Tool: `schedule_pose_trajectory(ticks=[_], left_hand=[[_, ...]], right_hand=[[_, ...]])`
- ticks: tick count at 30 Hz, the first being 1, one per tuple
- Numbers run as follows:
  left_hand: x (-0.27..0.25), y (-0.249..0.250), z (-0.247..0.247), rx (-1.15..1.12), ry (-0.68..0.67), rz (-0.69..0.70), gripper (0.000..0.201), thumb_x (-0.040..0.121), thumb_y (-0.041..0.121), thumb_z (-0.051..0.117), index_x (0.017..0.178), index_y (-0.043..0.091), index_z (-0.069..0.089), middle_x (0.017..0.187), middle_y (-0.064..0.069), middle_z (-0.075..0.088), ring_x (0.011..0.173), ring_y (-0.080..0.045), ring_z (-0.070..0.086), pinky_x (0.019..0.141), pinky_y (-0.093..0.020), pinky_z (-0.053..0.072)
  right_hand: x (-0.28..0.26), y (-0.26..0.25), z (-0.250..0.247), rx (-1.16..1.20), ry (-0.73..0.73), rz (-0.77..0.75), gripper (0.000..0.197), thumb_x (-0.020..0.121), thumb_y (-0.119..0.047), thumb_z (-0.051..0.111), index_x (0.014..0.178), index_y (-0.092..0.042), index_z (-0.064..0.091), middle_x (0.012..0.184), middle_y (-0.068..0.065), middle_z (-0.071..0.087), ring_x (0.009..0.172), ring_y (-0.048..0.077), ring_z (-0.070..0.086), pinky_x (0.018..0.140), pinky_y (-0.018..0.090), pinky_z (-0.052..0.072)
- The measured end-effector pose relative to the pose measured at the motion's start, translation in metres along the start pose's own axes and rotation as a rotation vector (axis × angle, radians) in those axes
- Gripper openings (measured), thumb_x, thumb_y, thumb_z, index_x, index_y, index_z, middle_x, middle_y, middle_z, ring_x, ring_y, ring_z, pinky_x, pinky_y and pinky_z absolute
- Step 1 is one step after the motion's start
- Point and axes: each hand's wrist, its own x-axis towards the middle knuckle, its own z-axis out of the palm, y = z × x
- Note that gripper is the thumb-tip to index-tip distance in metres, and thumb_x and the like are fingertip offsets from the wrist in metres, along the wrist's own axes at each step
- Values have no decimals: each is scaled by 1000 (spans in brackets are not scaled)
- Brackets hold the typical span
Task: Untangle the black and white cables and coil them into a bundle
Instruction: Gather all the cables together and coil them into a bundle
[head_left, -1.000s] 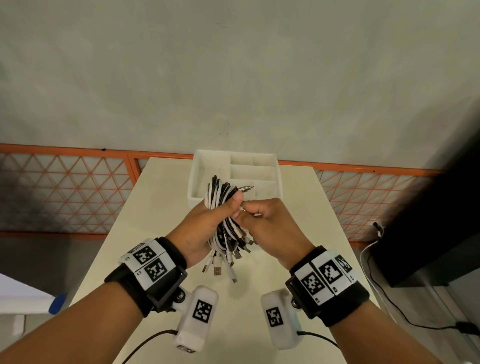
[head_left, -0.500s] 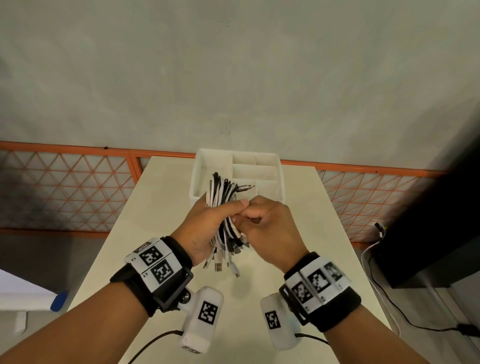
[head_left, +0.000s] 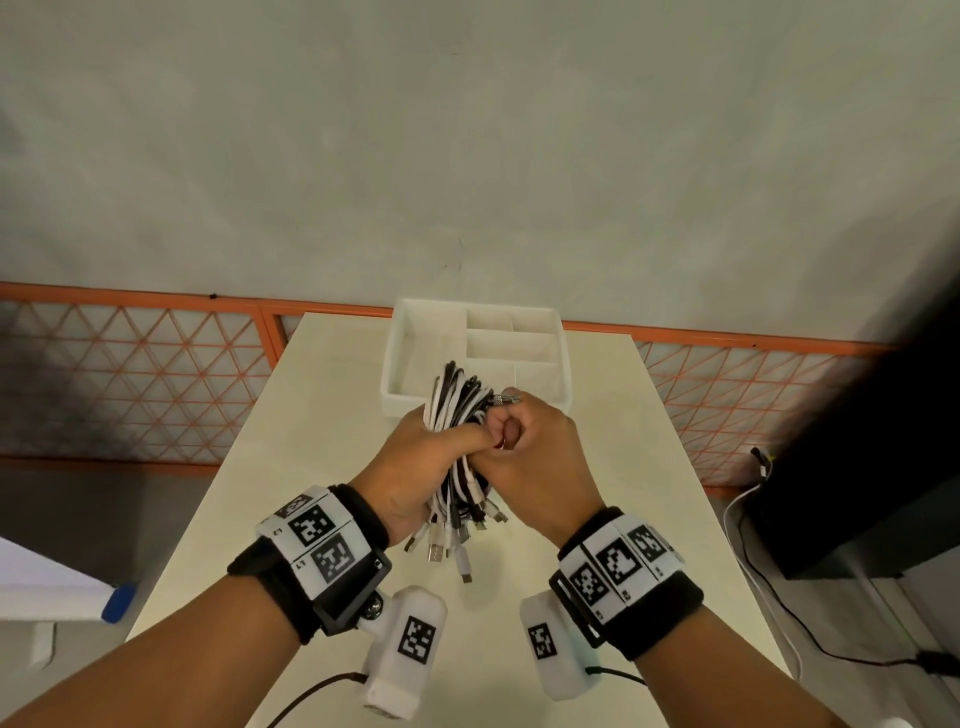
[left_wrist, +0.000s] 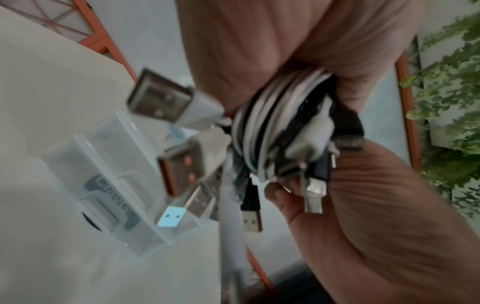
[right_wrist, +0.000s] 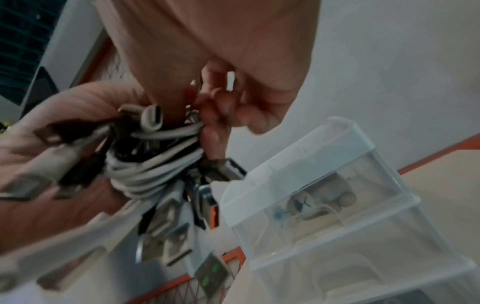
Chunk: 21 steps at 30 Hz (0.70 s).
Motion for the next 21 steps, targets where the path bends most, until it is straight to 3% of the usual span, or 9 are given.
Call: schedule_pose_trajectory(ticks=[4, 5, 7, 8, 10, 12, 15, 19, 21], left_hand=[[3, 1, -4, -101, 77, 2, 14, 84, -2, 63, 94, -8, 69, 77, -20, 63, 66, -29, 64, 62, -36, 53], [4, 2, -5, -127, 90, 3, 13, 83, -1, 63, 93, -7, 70, 77, -20, 63, 66, -28, 63, 62, -36, 53], [4, 3, -6, -163, 78, 7, 12, 81, -1, 63, 90, -2, 71, 76, -18, 65, 66, -28, 65, 62, -36, 54], [4, 3, -6, -165, 58, 11, 14, 83, -2, 60, 91, -2, 71, 77, -18, 67, 69, -28, 66, 62, -36, 56], [1, 4, -3, -139, 19, 33, 16, 86, -4, 56, 94, -2, 70, 77, -18, 68, 72, -27, 68, 61, -35, 56], [1, 3, -2, -88, 13, 55, 15, 86, -3, 56, 93, -2, 70, 76, -18, 64, 73, -27, 66, 64, -34, 54], [1, 2, -3, -35, 18, 60, 15, 87, 0, 58, 96, -3, 70, 81, -19, 64, 77, -28, 65, 70, -37, 51], [0, 2, -2, 37, 15, 38, 15, 85, 0, 59, 89, 6, 72, 77, -15, 66, 74, -25, 66, 66, -35, 53], [1, 2, -2, 113, 63, 60, 11, 82, 0, 62, 87, 5, 71, 77, -17, 66, 75, -25, 66, 68, -37, 54]], right_hand=[[2, 0, -11, 148, -87, 47, 24, 75, -20, 81, 87, -26, 60, 79, -11, 56, 61, 8, 49, 59, 22, 44], [2, -2, -14, 159, -93, 83, 30, 75, -27, 81, 97, -27, 61, 89, -11, 60, 67, 9, 54, 63, 24, 48], [2, -6, -17, 210, -198, 163, 57, 72, -36, 78, 125, -31, 56, 116, -9, 61, 94, 10, 64, 80, 30, 56], [0, -8, -15, 273, -292, 185, 69, 73, -34, 79, 135, -31, 49, 124, -8, 60, 106, 11, 64, 87, 32, 58], [-3, -12, -9, 378, -436, 166, 80, 75, -21, 85, 142, -22, 41, 126, -4, 63, 116, 15, 64, 93, 37, 58], [-5, -14, -4, 372, -449, 144, 90, 69, -17, 90, 141, -13, 37, 127, 0, 64, 122, 17, 62, 100, 44, 55], [-5, -16, -2, 340, -418, 144, 88, 65, -8, 93, 133, -18, 38, 122, -1, 66, 119, 15, 64, 99, 44, 56], [-6, -14, 6, 264, -312, 121, 77, 64, 2, 81, 125, -24, 42, 102, 1, 70, 96, 19, 73, 79, 45, 63], [-5, -12, 7, 205, -279, 121, 80, 64, 2, 79, 129, -27, 42, 93, -4, 70, 84, 14, 74, 67, 33, 62]])
